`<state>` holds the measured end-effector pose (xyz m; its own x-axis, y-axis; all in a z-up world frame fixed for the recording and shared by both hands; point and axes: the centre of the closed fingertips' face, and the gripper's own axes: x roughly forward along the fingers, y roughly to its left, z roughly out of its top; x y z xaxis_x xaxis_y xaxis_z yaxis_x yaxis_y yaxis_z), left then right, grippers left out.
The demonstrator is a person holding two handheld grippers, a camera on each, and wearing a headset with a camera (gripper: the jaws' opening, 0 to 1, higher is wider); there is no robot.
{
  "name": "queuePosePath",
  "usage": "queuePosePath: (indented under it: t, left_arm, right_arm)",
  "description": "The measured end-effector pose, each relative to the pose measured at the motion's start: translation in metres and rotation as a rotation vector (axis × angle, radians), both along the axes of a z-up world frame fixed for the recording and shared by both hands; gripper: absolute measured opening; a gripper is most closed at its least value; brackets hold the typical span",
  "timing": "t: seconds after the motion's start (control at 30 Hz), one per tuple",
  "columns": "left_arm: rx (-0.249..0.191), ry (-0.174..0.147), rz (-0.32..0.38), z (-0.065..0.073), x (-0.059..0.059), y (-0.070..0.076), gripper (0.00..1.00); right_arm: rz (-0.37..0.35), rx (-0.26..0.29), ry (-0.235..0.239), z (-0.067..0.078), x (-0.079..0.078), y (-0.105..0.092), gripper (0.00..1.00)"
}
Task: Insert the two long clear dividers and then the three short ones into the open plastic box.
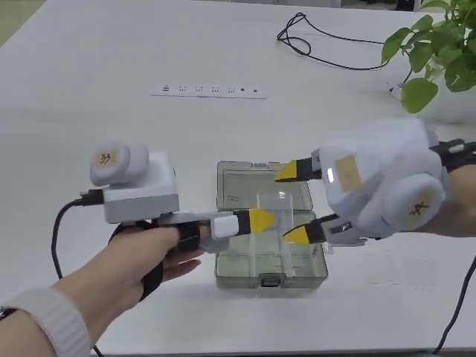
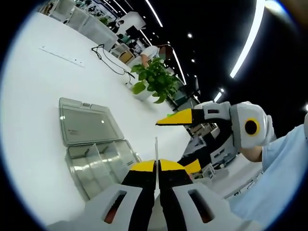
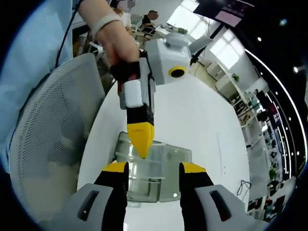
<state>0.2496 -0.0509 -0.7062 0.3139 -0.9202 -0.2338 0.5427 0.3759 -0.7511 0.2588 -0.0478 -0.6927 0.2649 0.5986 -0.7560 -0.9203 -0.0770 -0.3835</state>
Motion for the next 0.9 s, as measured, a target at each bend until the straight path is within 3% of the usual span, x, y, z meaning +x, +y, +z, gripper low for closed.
queuePosePath:
  t: [0.03,0.1,0.23,0.27,0.3,0.33,0.4,0.47,0.53,0.57,0.6,0.7,0.73,0.8,0.9]
  left_arm:
    - [0.015,-0.033,-0.029,-0.002,-0.003,0.0,0.0]
    - [0.023,-0.049,-0.066,-0.003,-0.007,0.001,0.0]
    - [0.032,-0.125,-0.136,-0.004,-0.015,0.003,0.0]
    - [0.034,-0.159,-0.164,-0.003,-0.018,0.003,0.0]
    - [0.036,-0.181,-0.186,-0.003,-0.02,0.004,0.0]
    - [0.038,-0.227,-0.215,-0.002,-0.023,0.004,0.0]
    - [0.043,-0.239,-0.228,-0.003,-0.026,0.005,0.0]
    - [0.053,-0.306,-0.251,-0.002,-0.026,0.006,0.0]
    - [0.065,-0.315,-0.251,-0.003,-0.026,0.007,0.0]
    - [0.069,-0.356,-0.264,-0.003,-0.026,0.008,0.0]
    - [0.07,-0.367,-0.268,-0.003,-0.026,0.009,0.0]
    - [0.121,-0.481,-0.309,-0.004,-0.027,0.01,0.0]
    - [0.117,-0.469,-0.319,-0.004,-0.03,0.009,0.0]
    - [0.117,-0.509,-0.339,-0.003,-0.032,0.008,0.0]
    - [0.127,-0.532,-0.344,-0.003,-0.032,0.009,0.0]
  right_arm:
    - [-0.015,0.027,0.069,0.003,-0.003,-0.001,0.42]
    - [-0.032,0.061,0.119,0.009,-0.002,-0.001,0.38]
    - [-0.043,0.096,0.273,0.017,-0.007,-0.004,0.33]
    - [-0.029,0.105,0.311,0.017,-0.006,-0.005,0.31]
    - [-0.033,0.109,0.333,0.018,-0.005,-0.005,0.3]
    - [-0.023,0.108,0.369,0.019,-0.009,-0.005,0.28]
    - [-0.024,0.103,0.422,0.019,-0.013,-0.004,0.24]
    - [0.006,0.07,0.476,0.017,-0.022,-0.004,0.19]
    - [0.003,0.057,0.483,0.015,-0.022,-0.002,0.17]
    - [0.011,0.041,0.493,0.012,-0.024,-0.001,0.17]
    - [0.022,0.026,0.502,0.01,-0.026,0.0,0.16]
    - [0.032,-0.004,0.519,0.005,-0.028,0.002,0.14]
    - [0.035,-0.009,0.522,0.005,-0.029,0.003,0.14]
    - [0.053,-0.03,0.535,0.002,-0.032,0.005,0.13]
    - [0.07,-0.055,0.558,0.001,-0.039,0.007,0.1]
